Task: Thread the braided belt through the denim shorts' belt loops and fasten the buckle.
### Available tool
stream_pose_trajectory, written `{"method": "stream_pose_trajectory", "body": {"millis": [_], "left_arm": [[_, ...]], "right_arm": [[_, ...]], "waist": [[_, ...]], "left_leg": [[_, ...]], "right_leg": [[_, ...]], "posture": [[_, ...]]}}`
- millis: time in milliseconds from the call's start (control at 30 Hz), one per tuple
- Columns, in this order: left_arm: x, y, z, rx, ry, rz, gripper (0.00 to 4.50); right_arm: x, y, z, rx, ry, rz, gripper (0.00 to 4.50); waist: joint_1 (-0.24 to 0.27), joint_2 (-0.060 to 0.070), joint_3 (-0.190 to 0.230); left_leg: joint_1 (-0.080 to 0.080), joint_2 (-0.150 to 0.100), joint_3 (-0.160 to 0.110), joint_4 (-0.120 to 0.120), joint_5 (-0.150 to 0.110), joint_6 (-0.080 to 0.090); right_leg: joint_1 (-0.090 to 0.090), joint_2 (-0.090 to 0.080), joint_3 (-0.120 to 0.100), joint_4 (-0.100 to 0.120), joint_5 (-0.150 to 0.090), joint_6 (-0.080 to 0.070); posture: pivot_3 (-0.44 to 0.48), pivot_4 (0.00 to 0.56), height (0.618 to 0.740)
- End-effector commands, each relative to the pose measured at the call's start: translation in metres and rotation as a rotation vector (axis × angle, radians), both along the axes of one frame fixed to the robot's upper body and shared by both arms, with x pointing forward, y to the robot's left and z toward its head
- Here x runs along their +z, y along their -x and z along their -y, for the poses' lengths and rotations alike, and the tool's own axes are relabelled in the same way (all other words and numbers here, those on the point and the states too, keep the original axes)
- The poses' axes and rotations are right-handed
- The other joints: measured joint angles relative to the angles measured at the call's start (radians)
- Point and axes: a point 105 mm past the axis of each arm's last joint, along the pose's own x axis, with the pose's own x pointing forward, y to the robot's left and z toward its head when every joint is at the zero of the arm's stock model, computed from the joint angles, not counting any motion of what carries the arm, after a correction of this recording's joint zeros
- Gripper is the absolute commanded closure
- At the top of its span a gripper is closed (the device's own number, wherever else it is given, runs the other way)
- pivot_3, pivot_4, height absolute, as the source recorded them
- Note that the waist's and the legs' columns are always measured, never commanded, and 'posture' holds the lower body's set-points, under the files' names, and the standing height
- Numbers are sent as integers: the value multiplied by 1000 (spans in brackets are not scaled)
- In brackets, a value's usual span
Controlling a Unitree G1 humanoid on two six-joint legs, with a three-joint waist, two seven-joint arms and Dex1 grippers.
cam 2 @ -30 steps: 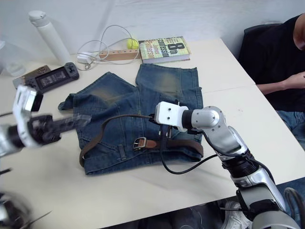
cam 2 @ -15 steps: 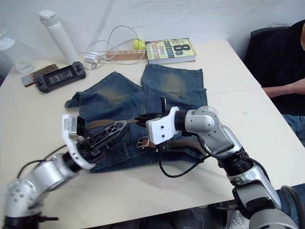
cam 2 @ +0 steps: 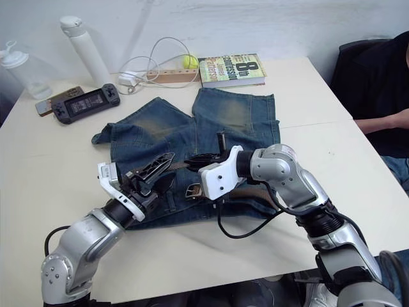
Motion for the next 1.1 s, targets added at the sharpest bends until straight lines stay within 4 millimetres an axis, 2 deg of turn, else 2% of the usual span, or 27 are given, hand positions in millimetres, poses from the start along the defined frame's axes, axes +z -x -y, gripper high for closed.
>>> {"method": "stream_pose_trajectory", "body": {"millis": [33,200,233,300,367,400,533,633,767,867,967,1100], "left_arm": [[4,-2,-1,-8,7,15,1829],[1,-14,-11,16,25,1,4212],[0,-15,-12,16,22,-1,4389],[0,-17,-18,17,6,13,4389],[1,-18,-26,14,-29,36,4500],[1,-18,-30,14,-40,44,4500],[0,-21,-51,22,-107,63,4500],[9,-17,-72,-23,-197,141,4500],[-3,-7,-92,-128,-318,98,4500],[-11,-2,-91,-178,-352,63,4500],[-15,2,-90,-198,-372,47,4500],[-20,5,-102,-159,-407,2,4500]], "right_arm": [[10,7,0,20,-21,61,4500],[9,9,0,25,-22,68,4500],[9,9,0,25,-21,73,4500],[7,5,2,-13,-56,-15,4500],[10,5,8,-41,-110,-134,3557],[12,7,10,-36,-126,-178,3303],[21,13,24,-11,-118,-242,1377],[24,15,46,-51,-121,-493,18],[26,24,59,-91,-113,-774,18],[25,31,62,-115,-76,-908,18],[24,36,60,-125,-54,-957,18],[21,37,57,-144,-40,-955,18]], "waist": [[0,0,0],[1,0,0],[1,0,0],[1,0,0],[0,0,0],[-1,0,0],[1,0,0],[3,0,0],[1,0,0],[0,1,1],[1,1,1],[1,1,1]], "left_leg": [[0,0,0,0,0,0],[0,0,0,0,0,0],[0,0,0,0,0,0],[0,0,0,0,0,0],[0,0,0,0,0,0],[0,1,0,0,0,0],[0,1,-1,-1,0,0],[0,1,-2,-1,0,0],[-1,1,-4,-2,-1,0],[0,1,-4,-4,-1,0],[-1,1,-5,-4,-1,0],[-1,1,-5,-4,-2,-1]], "right_leg": [[0,0,0,0,0,0],[0,0,0,0,0,0],[0,0,0,0,0,0],[0,0,0,0,0,0],[0,0,0,0,0,0],[0,1,0,0,0,0],[0,1,0,-1,0,-1],[0,0,-1,-2,0,-1],[0,0,-1,-2,-1,-2],[0,0,-1,-3,-1,-2],[0,0,-1,-3,-1,-2],[0,0,-1,-3,-1,-2]], "posture": [[0,150,740],[0,150,740],[0,150,740],[0,150,740],[0,150,740],[0,150,740],[0,150,740],[0,150,740],[0,150,740],[0,150,740],[0,150,740],[0,150,740]]}}
